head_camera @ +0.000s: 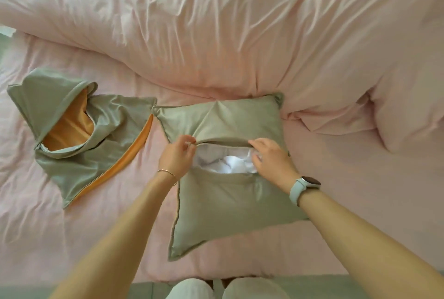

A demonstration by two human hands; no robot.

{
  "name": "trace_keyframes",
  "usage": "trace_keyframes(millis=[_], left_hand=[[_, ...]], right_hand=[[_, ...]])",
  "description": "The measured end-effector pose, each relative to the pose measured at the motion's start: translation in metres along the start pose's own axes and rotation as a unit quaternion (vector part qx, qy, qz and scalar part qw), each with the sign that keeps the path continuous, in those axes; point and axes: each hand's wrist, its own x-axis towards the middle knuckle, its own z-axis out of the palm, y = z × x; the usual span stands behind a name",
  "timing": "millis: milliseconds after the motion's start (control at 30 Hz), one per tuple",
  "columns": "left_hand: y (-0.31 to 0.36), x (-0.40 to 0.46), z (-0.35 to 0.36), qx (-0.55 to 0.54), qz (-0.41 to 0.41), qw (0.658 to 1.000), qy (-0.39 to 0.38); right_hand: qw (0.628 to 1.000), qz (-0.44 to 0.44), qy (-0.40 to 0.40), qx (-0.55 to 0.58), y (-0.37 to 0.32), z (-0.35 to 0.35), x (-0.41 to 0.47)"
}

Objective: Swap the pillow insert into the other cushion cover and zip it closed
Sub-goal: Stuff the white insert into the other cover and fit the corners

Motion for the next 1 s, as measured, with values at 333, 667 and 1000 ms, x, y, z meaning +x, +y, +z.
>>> trace_keyframes(millis=[333,667,1000], left_hand=[[-0.011,-0.059,0.069,0.127,0.252,0.957,0.068],[-0.040,-0.051,0.039,0.370,0.152,0.912,-0.089],[-0.059,-0.061,0.039,0.198,0.254,0.943,0.080]], right_hand=[[0.975,-0.114,0.191,-0.027,0.017,0.031,-0.047],[0.984,-0.116,-0.026,-0.135,0.024,0.022,-0.044],[0.980,-0.148,0.129,-0.021,0.071,0.006,-0.056]])
